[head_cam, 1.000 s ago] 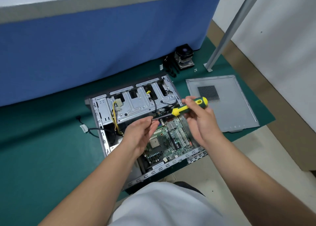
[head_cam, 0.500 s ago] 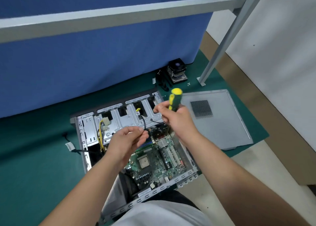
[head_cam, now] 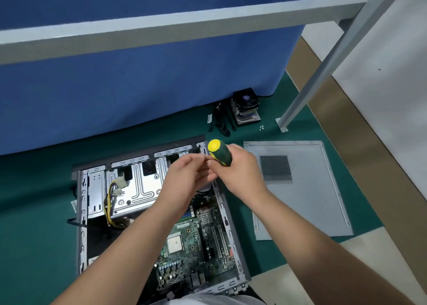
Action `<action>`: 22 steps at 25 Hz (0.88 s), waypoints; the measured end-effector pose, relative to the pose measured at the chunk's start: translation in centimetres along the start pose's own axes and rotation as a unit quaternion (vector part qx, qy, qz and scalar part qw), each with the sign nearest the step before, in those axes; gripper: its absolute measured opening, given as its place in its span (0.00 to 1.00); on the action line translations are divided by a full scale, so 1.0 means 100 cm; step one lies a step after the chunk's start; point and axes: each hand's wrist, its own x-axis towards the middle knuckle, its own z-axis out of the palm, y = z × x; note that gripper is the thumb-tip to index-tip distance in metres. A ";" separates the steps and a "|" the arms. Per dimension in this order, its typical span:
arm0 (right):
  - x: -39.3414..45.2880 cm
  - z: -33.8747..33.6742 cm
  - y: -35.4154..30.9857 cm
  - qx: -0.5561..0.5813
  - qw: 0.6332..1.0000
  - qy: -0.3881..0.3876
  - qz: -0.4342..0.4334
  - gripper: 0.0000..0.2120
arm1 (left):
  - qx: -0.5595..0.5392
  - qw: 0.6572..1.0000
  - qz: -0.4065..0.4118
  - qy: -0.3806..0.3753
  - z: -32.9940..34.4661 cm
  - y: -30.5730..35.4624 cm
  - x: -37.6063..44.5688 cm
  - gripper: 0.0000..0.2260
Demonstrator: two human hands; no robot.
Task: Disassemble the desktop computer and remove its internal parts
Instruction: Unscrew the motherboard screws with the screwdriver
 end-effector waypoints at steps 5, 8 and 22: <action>0.023 0.000 0.028 0.029 0.997 -0.057 0.043 0.04 | 0.122 0.992 0.038 -0.001 0.007 -0.004 0.022 0.05; 0.055 -0.006 0.059 0.066 0.992 -0.040 0.105 0.05 | 0.306 0.944 0.117 0.032 -0.017 -0.002 0.037 0.06; 0.184 0.078 0.181 -0.108 0.933 -0.012 0.342 0.12 | 0.673 0.695 0.237 0.086 -0.112 -0.026 0.078 0.23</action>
